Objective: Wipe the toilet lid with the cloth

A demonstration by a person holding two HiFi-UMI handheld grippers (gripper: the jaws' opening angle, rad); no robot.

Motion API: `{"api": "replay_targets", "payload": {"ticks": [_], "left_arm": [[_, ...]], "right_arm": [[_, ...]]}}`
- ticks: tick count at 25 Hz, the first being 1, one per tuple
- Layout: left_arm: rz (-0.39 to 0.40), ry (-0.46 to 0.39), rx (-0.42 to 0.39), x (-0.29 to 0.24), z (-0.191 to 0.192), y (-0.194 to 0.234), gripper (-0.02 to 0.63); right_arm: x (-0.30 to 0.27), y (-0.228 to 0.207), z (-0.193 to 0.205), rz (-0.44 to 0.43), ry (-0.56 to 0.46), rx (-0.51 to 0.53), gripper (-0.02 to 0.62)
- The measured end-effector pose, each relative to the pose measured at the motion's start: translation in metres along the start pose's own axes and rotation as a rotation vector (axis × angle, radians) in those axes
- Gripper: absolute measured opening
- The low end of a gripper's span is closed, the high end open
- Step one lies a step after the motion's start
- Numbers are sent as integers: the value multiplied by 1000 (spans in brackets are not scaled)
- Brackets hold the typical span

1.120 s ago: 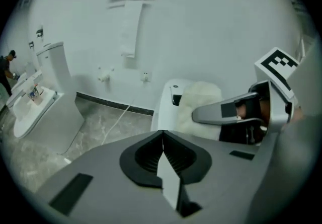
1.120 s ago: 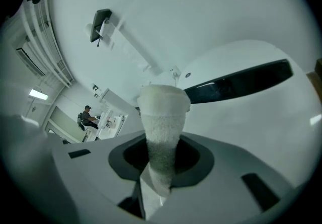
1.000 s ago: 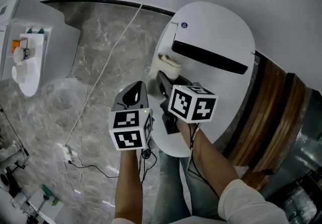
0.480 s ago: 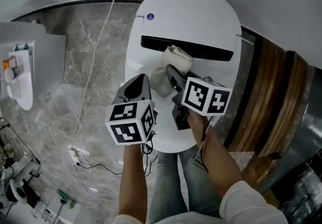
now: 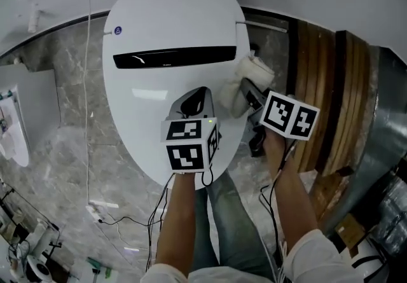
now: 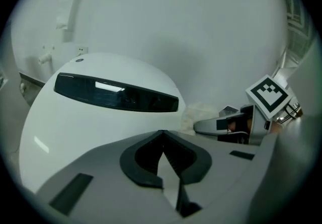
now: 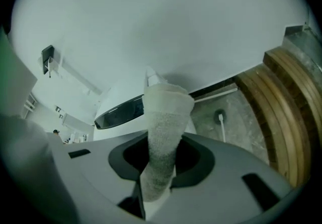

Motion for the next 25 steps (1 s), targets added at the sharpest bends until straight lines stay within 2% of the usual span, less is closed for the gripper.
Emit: {"api": "replay_targets", "payload": {"ticks": [3, 7, 12, 18, 21, 25], "left_arm": [[1, -8, -8, 6, 4, -3, 12], [-53, -44, 67, 35, 12, 33, 12], [-157, -105, 188, 90, 34, 101, 12], [-253, -156, 331, 152, 87, 165, 12], [-287, -165, 335, 172, 110, 180, 12], [-275, -164, 360, 180, 126, 189, 12]], "right_arm": [[6, 0, 0, 25, -14, 3, 87], [0, 39, 11, -28, -11, 46, 87], [-41, 121, 45, -126, 93, 163, 87], [-90, 216, 98, -207, 238, 322, 87], [-108, 251, 123, -234, 276, 382, 87], [-125, 269, 143, -222, 309, 400, 87]]}}
Point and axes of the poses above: the fingertips, and each gripper's own axes: x backward along the fingers, y to its left, z out of its underside, the point moved 10 cm from there along x, backward along the fingers, and after that the axes turned 9 degrees about y, right-handed, at the moved point
